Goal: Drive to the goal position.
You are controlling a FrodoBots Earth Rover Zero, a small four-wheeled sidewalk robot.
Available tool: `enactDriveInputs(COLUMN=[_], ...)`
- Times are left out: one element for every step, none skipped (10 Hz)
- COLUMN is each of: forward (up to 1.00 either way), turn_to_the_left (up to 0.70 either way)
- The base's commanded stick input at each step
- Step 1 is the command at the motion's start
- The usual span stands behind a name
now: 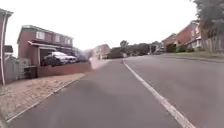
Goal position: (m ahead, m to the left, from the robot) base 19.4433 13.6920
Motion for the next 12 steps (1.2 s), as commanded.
enactDriveInputs(forward=[1.00, 1.00, 1.00, 1.00, 1.00, 1.00, 1.00, 1.00, 1.00, 1.00, 1.00, 1.00], turn_to_the_left=[0.00, 0.00, -0.04, -0.09, -0.16, -0.40, -0.15, 0.00, 0.00, 0.00, 0.00, 0.00])
